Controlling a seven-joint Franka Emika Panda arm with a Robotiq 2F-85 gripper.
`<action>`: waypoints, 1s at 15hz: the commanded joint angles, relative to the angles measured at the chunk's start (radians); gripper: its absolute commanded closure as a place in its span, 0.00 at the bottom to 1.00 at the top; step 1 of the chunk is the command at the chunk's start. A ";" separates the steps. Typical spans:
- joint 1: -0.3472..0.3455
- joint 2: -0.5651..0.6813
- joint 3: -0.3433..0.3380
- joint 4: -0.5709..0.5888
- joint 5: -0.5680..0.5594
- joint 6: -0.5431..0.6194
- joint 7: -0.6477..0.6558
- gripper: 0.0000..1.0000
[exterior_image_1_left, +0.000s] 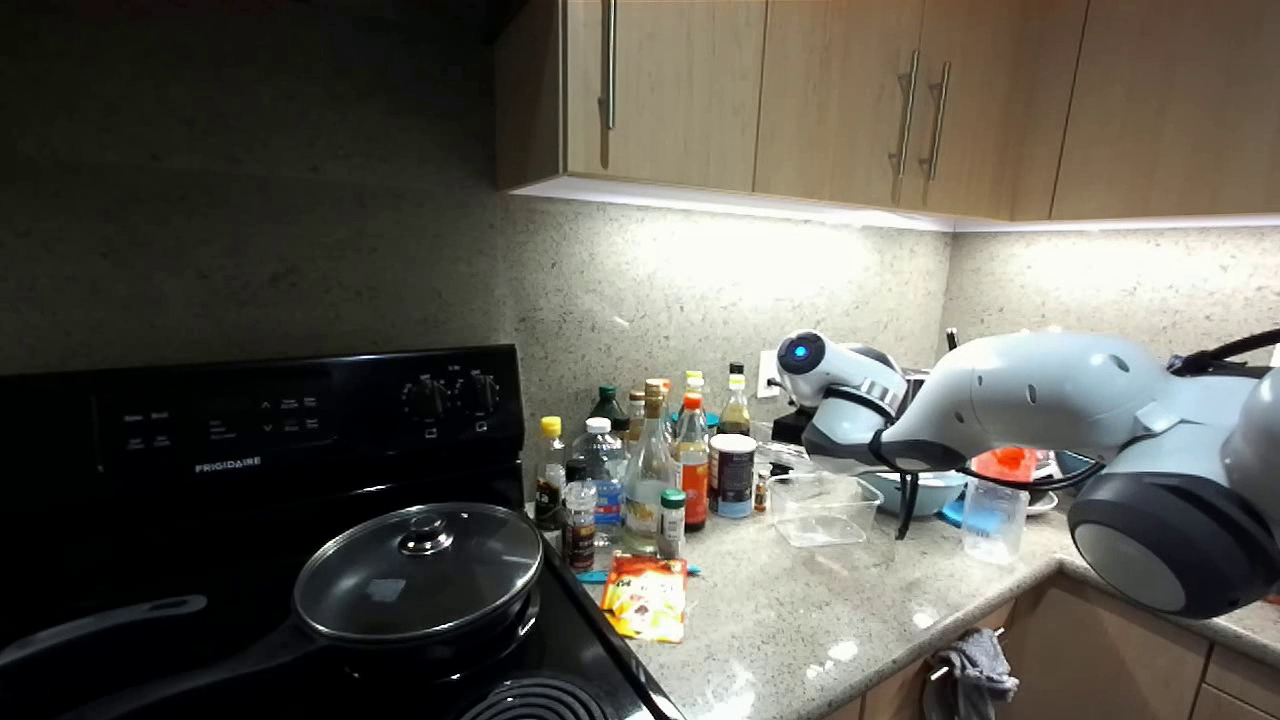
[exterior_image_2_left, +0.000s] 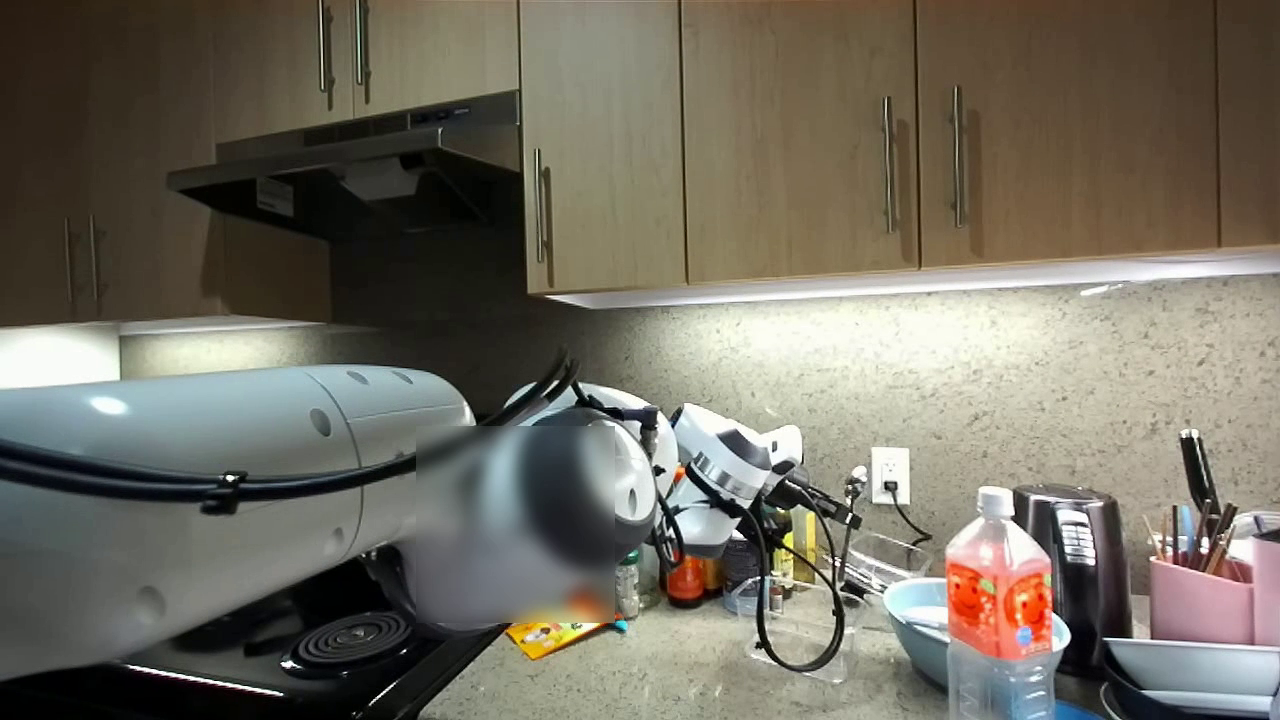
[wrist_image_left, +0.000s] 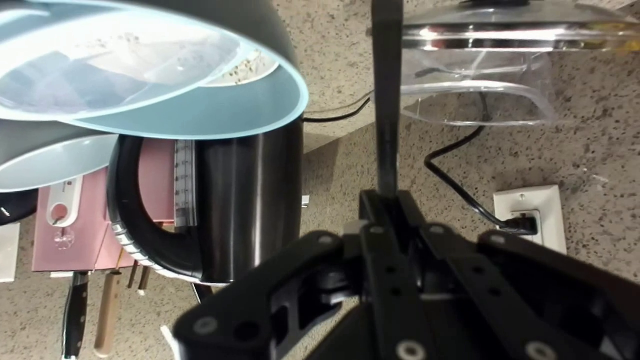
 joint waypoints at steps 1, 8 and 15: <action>-0.002 0.000 -0.019 0.006 -0.049 0.032 0.060 0.98; -0.022 -0.002 -0.190 0.015 -0.090 -0.020 0.337 0.98; -0.062 0.000 -0.126 -0.005 -0.091 -0.160 0.317 0.98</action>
